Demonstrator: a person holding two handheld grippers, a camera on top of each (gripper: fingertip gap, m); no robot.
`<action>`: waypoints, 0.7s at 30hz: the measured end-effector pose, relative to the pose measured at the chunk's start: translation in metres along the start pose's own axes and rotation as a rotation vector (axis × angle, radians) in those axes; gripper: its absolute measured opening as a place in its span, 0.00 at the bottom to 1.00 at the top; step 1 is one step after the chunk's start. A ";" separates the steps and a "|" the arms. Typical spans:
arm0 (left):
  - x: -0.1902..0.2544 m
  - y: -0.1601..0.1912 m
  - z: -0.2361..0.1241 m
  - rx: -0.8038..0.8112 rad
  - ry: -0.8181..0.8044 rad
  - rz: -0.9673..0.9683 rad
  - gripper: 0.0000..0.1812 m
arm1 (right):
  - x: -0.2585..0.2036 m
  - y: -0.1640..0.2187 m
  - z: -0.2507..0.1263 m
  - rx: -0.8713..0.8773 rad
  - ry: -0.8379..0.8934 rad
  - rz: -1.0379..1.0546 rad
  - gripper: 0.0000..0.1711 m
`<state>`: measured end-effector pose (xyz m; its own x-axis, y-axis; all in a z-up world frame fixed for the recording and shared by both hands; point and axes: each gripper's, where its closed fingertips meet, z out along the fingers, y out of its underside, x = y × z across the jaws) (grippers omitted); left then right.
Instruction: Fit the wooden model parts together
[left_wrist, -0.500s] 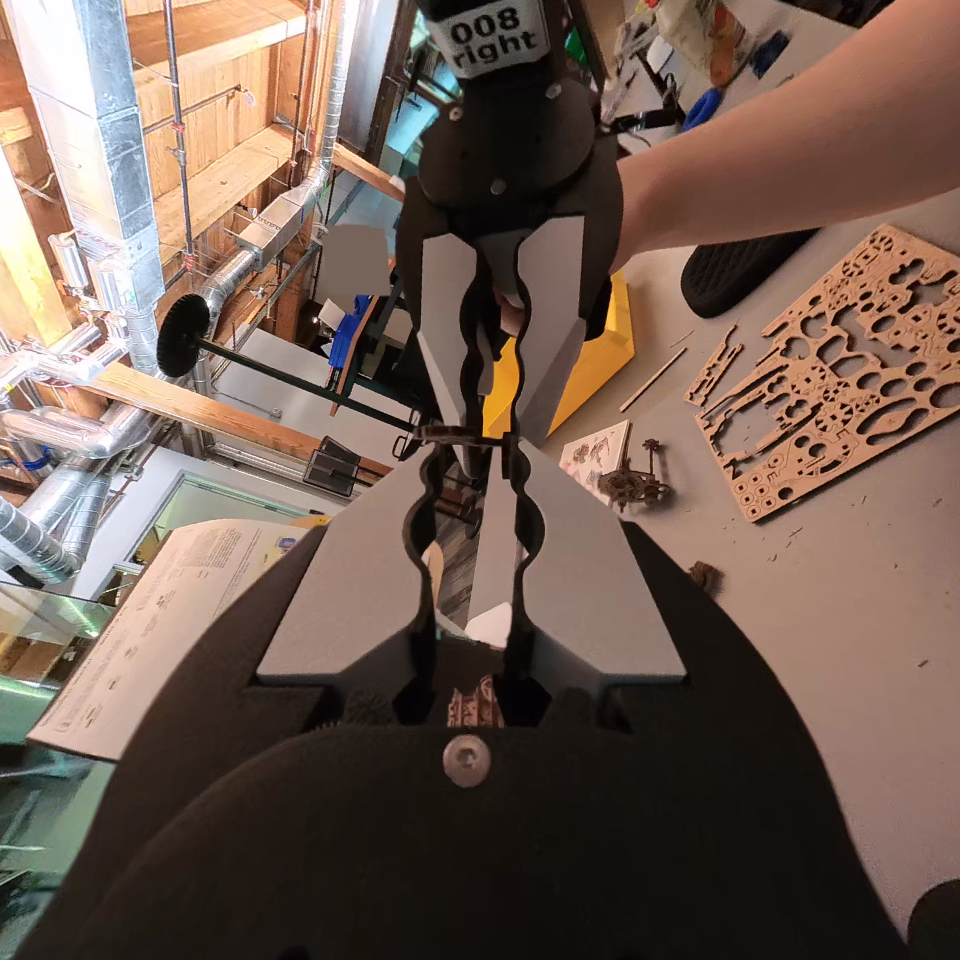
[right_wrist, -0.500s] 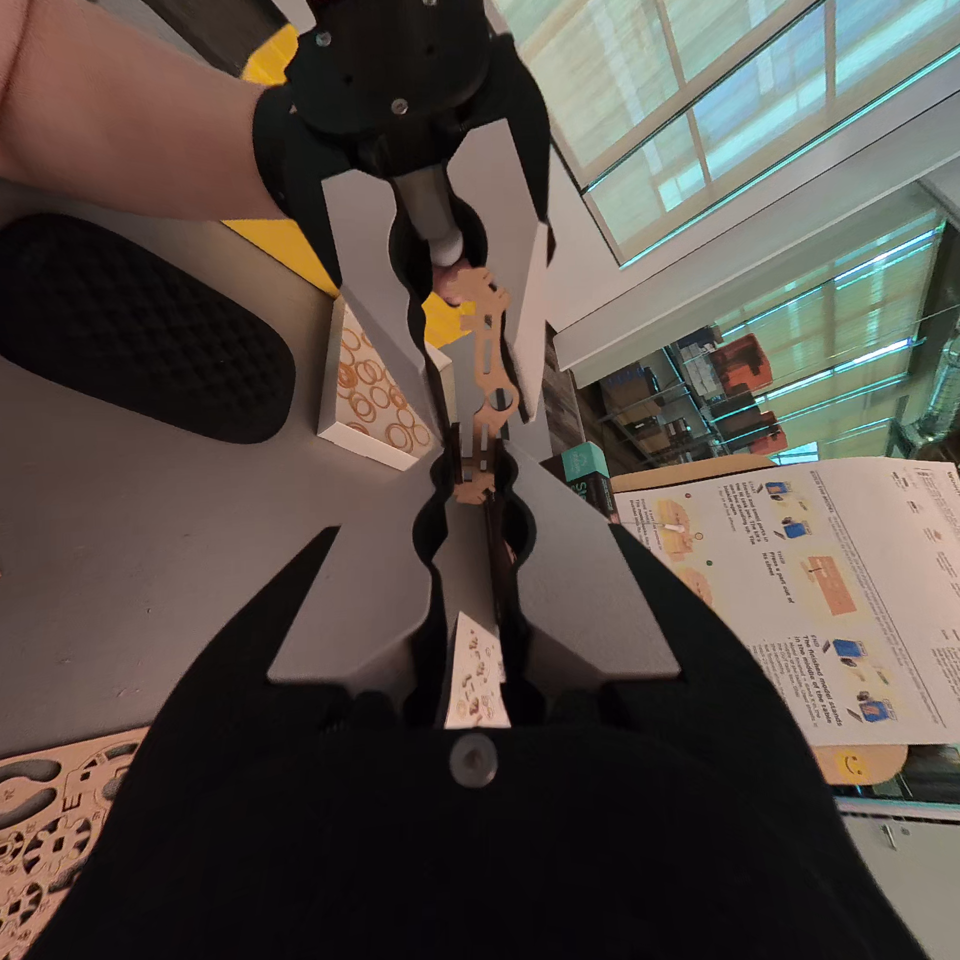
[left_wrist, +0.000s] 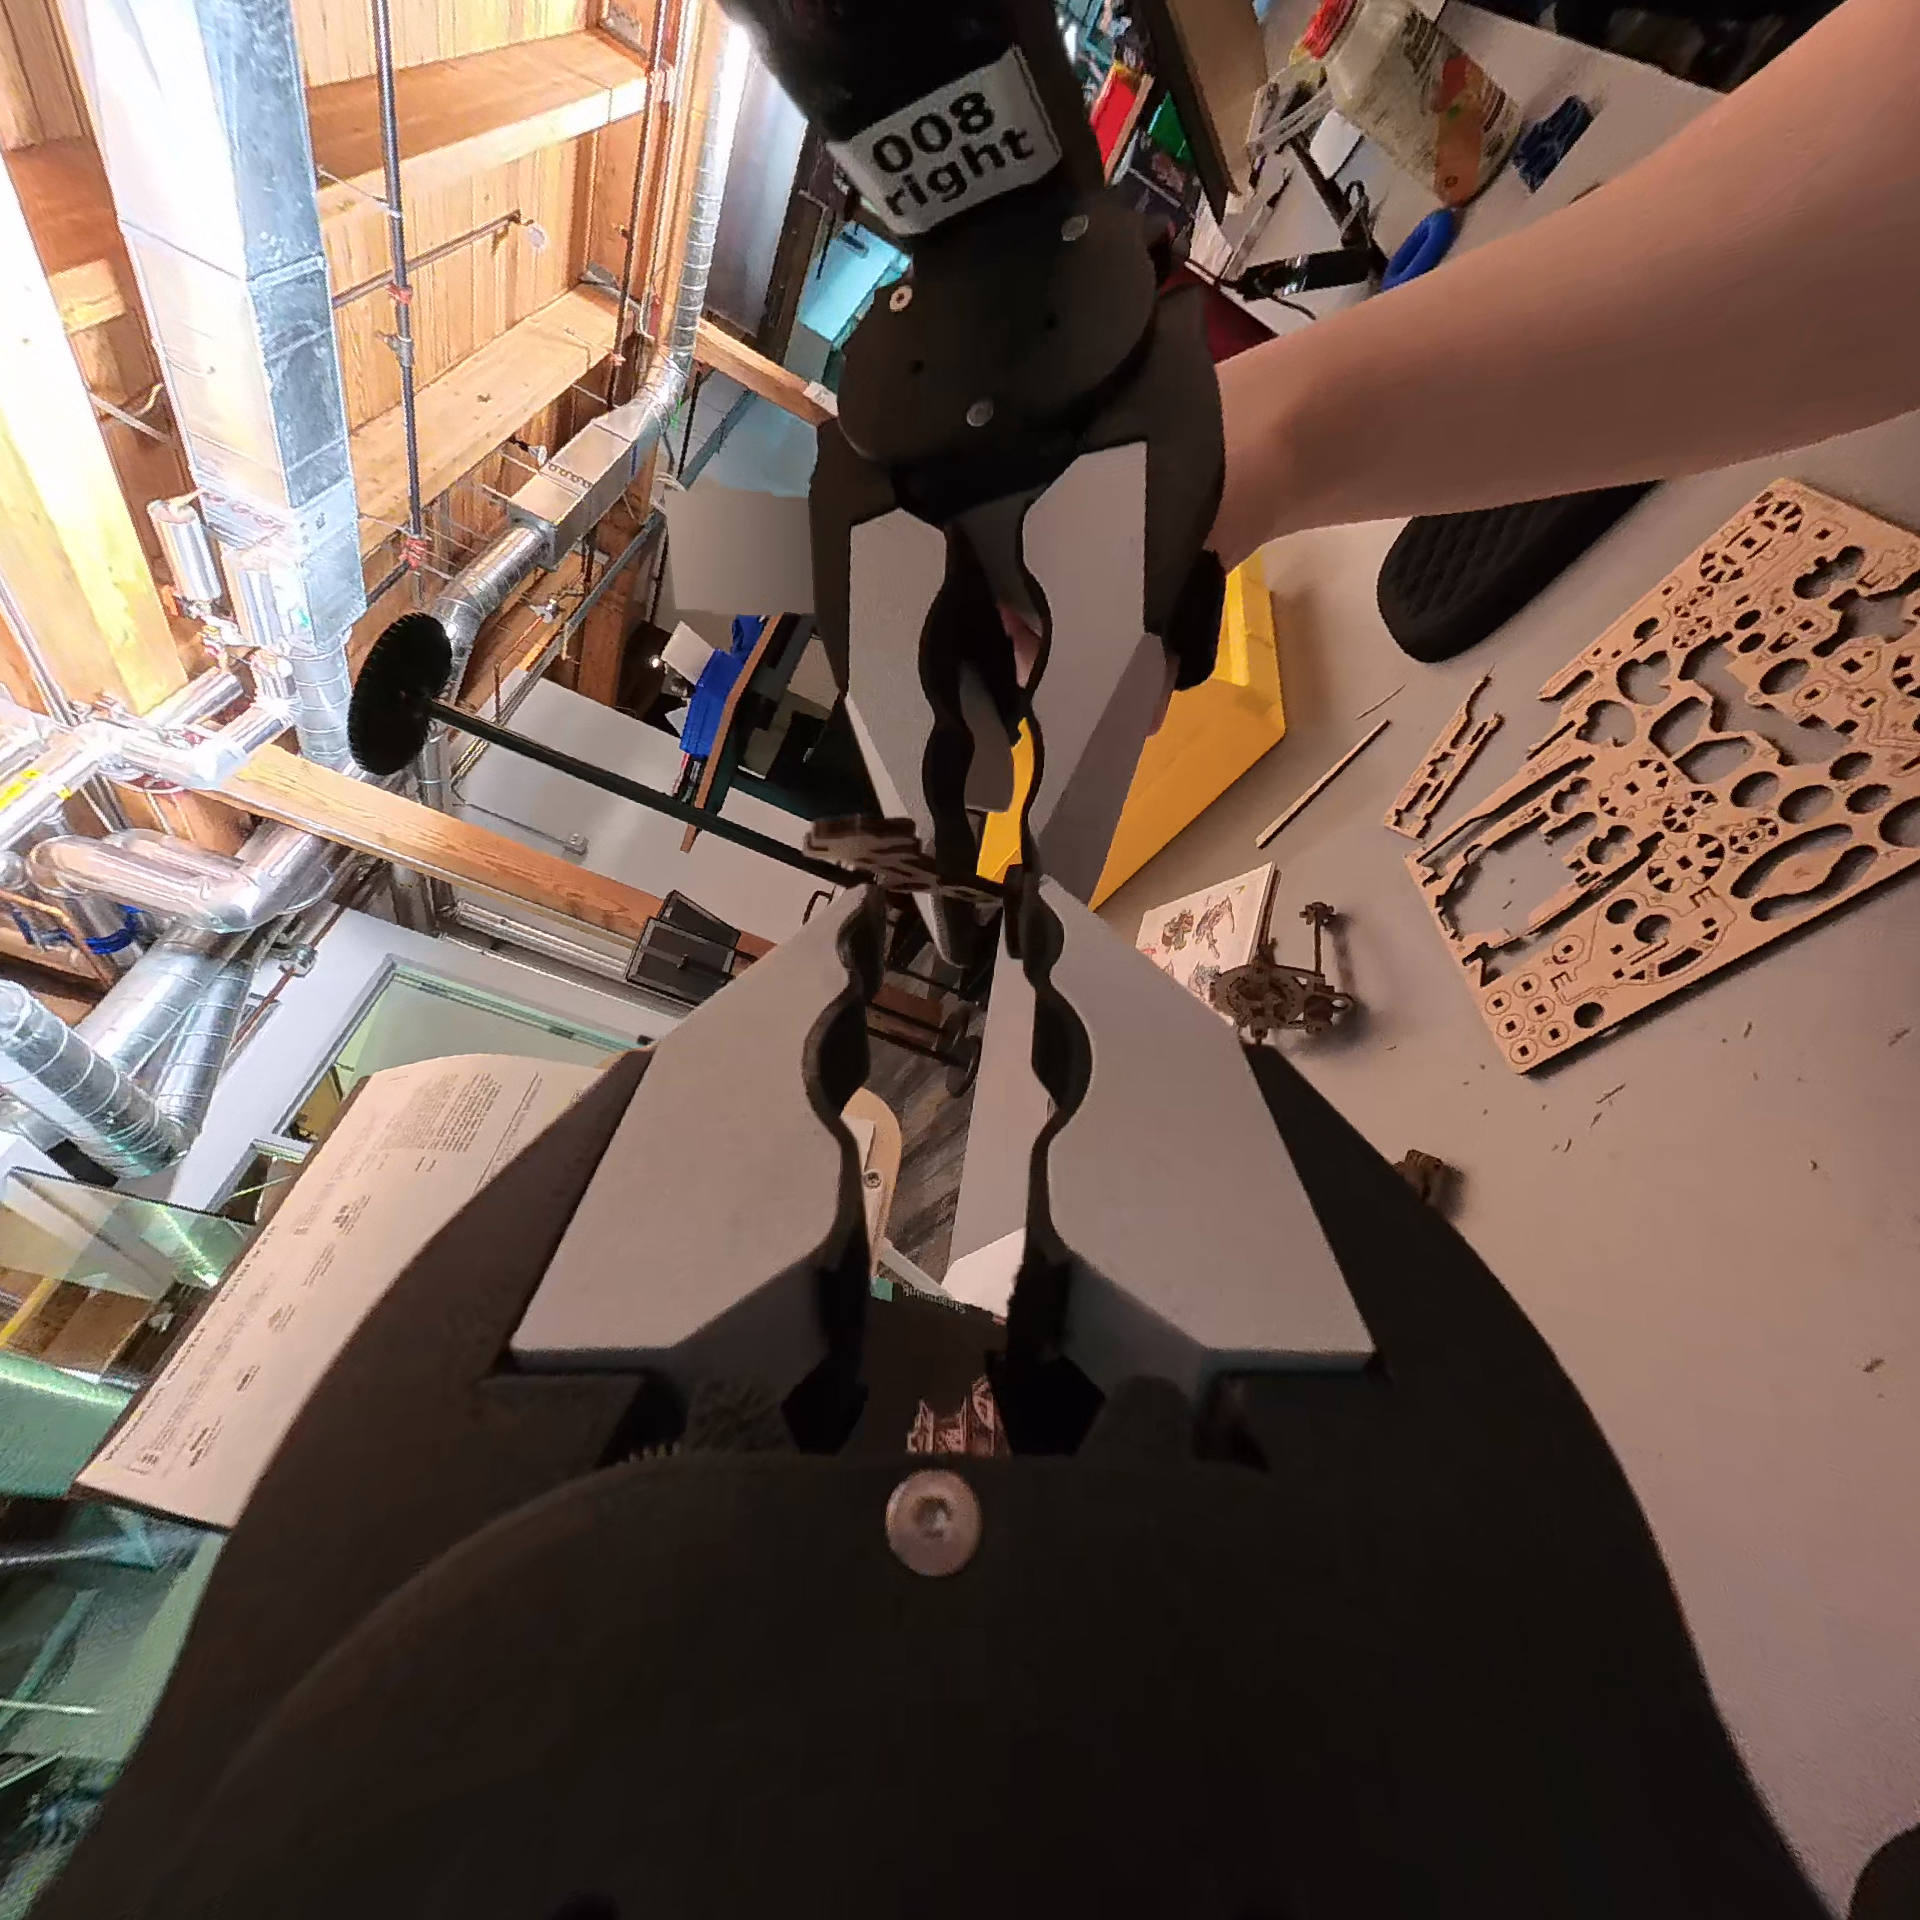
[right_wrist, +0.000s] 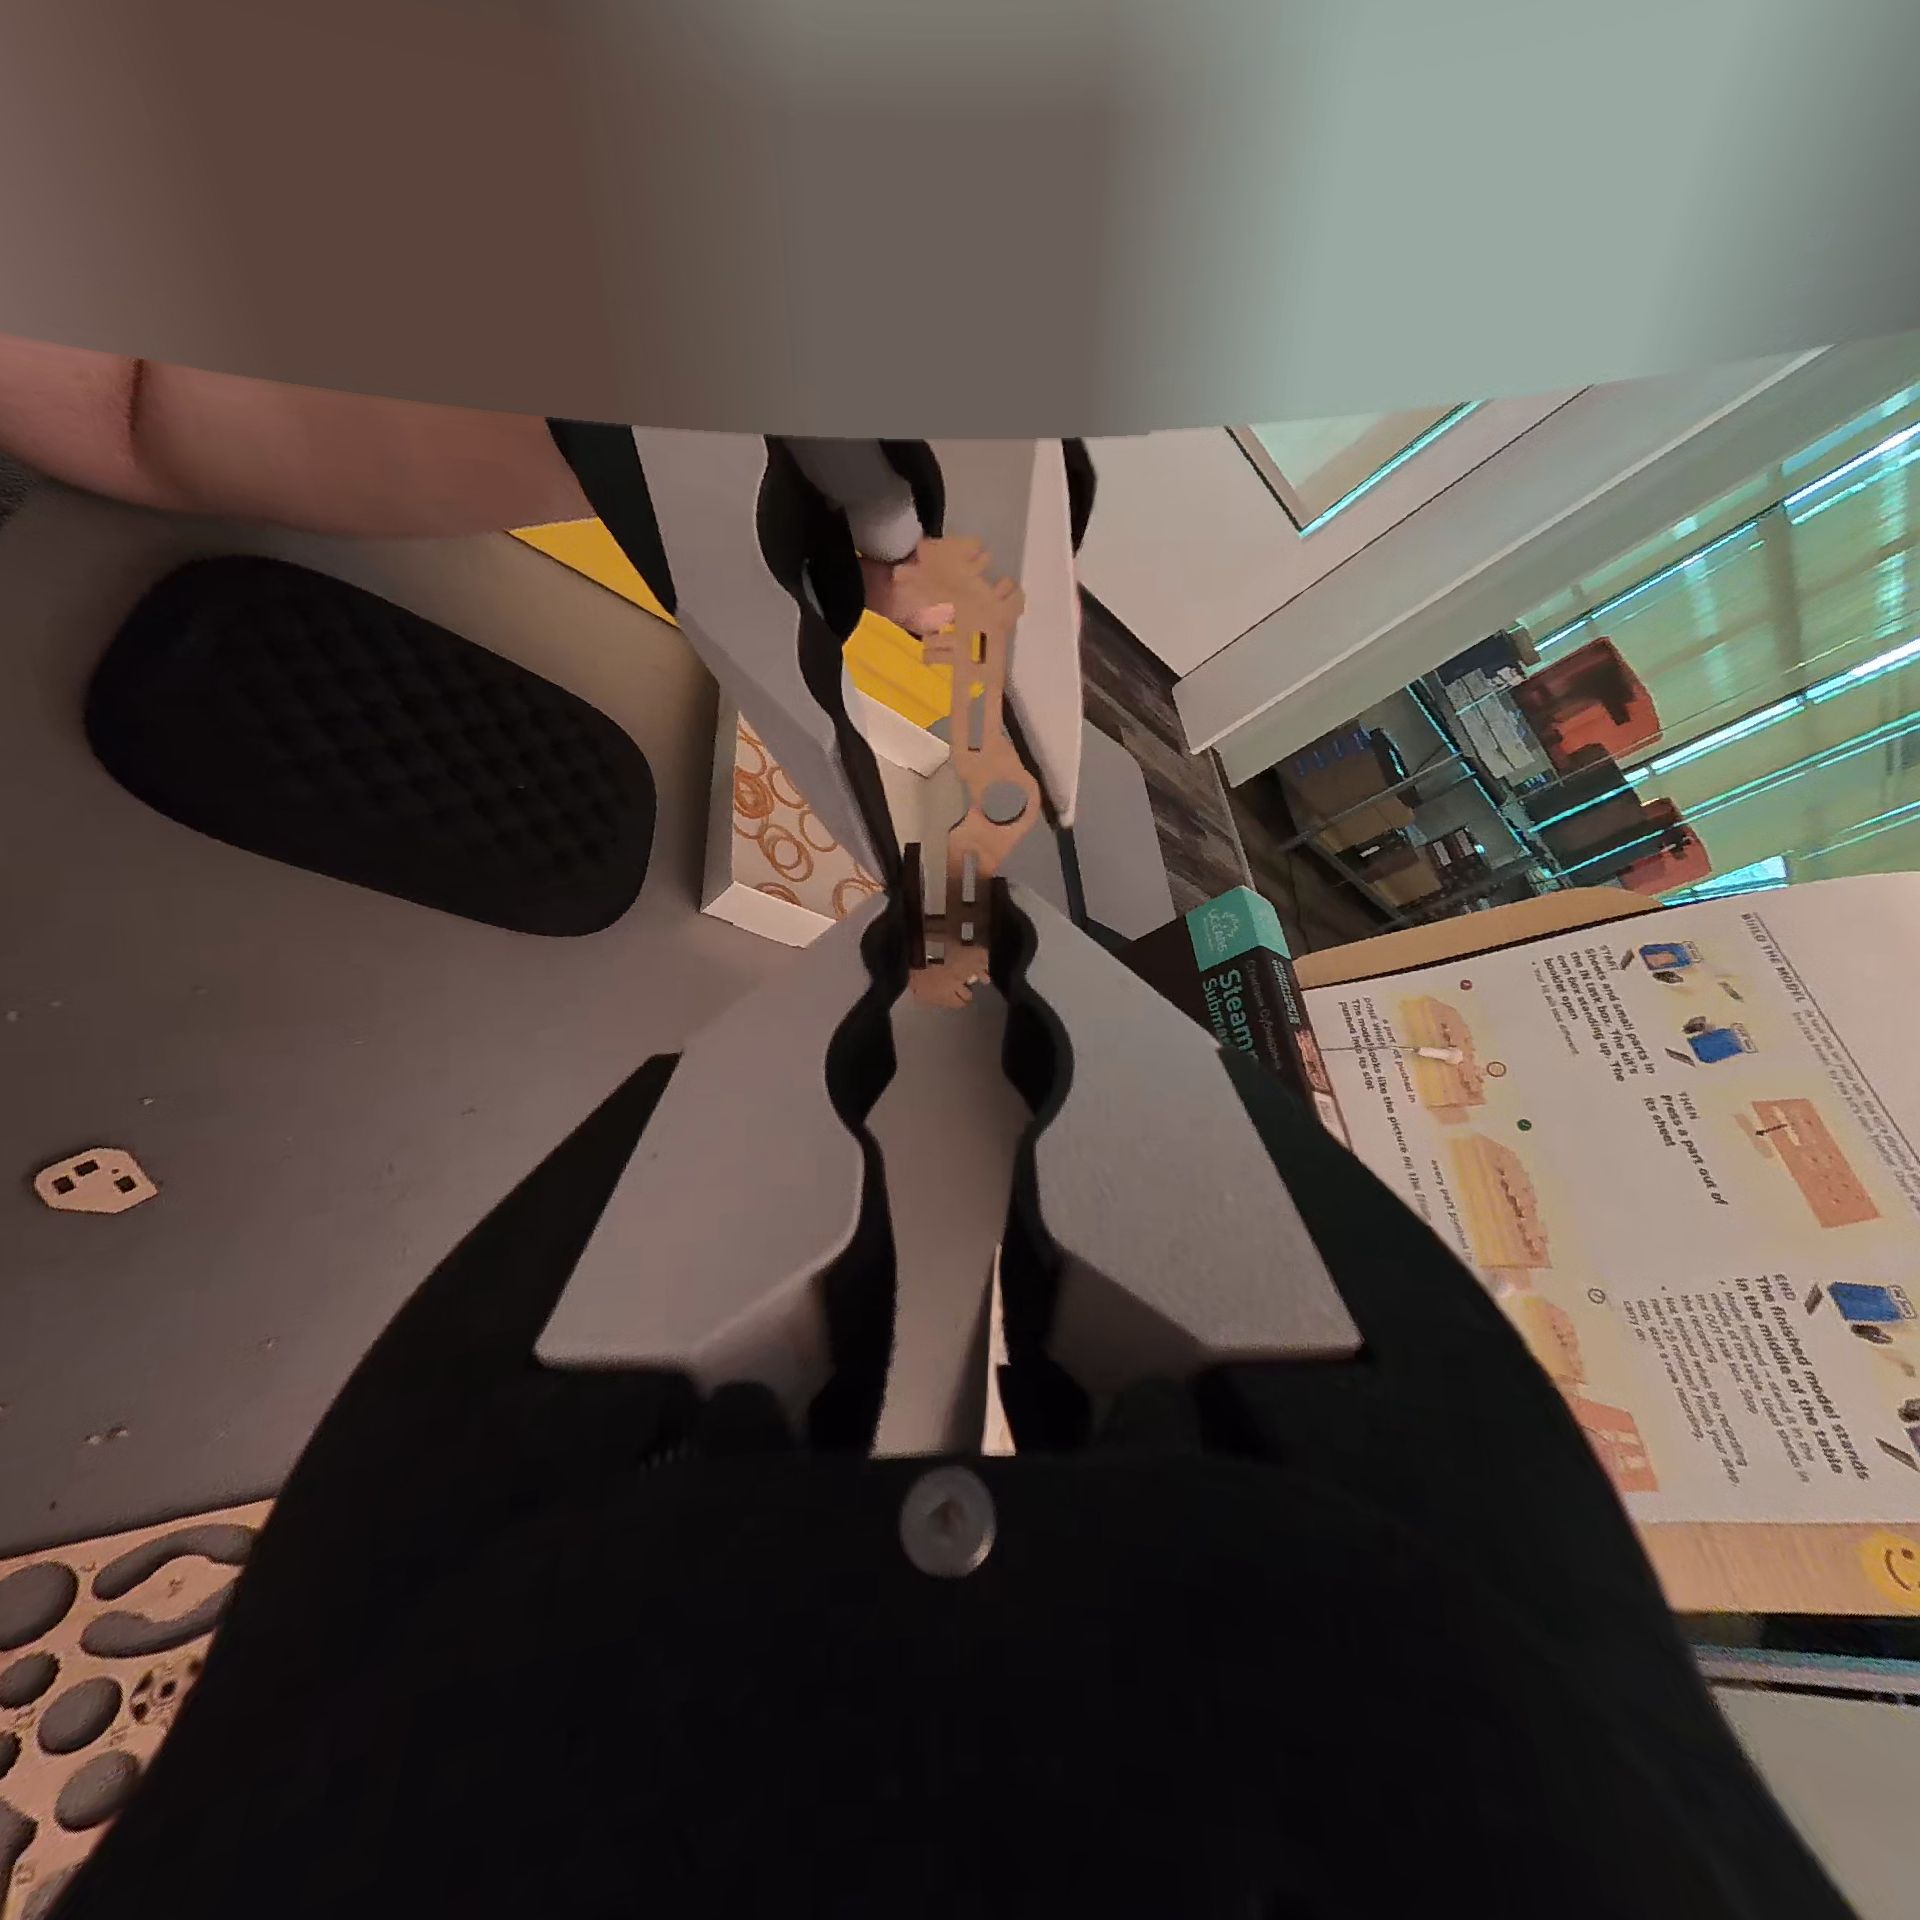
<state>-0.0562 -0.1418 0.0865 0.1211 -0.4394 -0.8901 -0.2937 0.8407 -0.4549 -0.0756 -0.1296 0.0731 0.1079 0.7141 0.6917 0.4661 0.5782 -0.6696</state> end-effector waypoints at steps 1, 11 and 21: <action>0.000 0.000 0.000 0.003 0.000 0.005 0.13 | -0.001 -0.001 0.000 0.007 -0.007 0.010 0.08; 0.004 -0.005 0.007 0.018 -0.014 0.011 0.02 | 0.007 -0.001 -0.008 0.057 -0.023 0.090 0.08; -0.004 -0.009 0.001 0.057 0.014 -0.154 0.16 | -0.002 -0.008 -0.010 0.112 -0.087 0.098 0.08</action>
<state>-0.0527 -0.1470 0.0945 0.1468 -0.5688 -0.8093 -0.2186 0.7793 -0.5874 -0.0711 -0.1394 0.0798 0.0692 0.7981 0.5985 0.3554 0.5408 -0.7624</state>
